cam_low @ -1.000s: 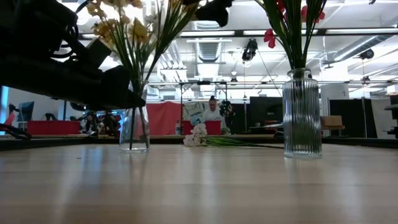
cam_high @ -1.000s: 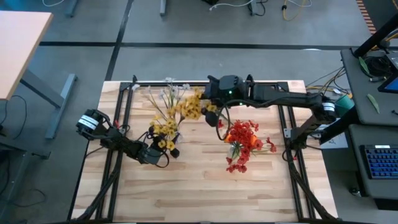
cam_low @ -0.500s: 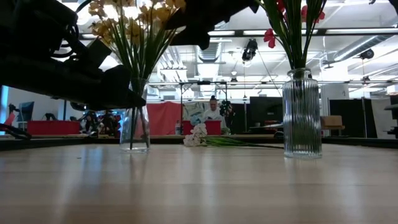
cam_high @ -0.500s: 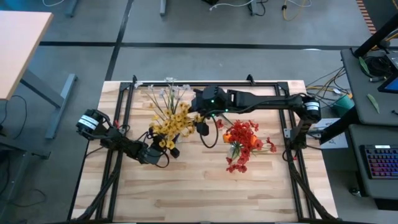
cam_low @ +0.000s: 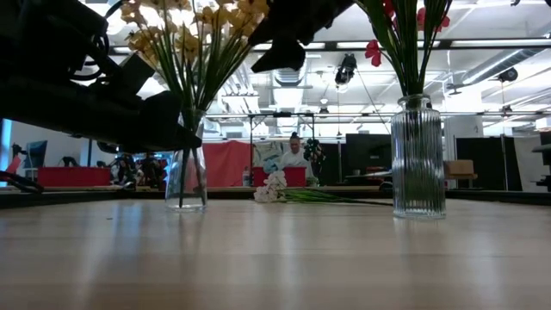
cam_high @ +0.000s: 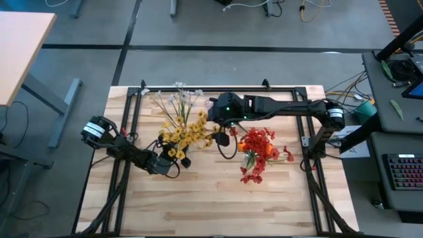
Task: Sort flowers into vase by color
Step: Put the white flower into the left transparent vase
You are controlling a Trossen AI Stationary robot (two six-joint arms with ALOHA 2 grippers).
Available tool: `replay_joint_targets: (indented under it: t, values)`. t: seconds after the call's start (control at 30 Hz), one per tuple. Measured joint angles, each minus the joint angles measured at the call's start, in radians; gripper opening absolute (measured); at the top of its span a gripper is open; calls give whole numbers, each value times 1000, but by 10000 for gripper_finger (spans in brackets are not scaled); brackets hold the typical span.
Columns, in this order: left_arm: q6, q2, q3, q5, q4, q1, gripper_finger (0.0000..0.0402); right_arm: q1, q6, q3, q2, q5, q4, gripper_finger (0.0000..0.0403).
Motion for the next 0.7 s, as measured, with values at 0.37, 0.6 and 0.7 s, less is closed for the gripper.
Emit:
replay_joint_targets:
  t: [0.37, 0.6, 0.7]
  values:
    - [0, 0, 0, -1, 1, 1, 174, 6, -49, 1, -6, 9, 9, 362]
    - [0, 0, 0, -1, -1, 2, 174, 12, -237, 52, 10, 118, -161, 362]
    - [0, 0, 0, -2, -3, 2, 174, 16, -289, 55, 10, 227, -148, 362]
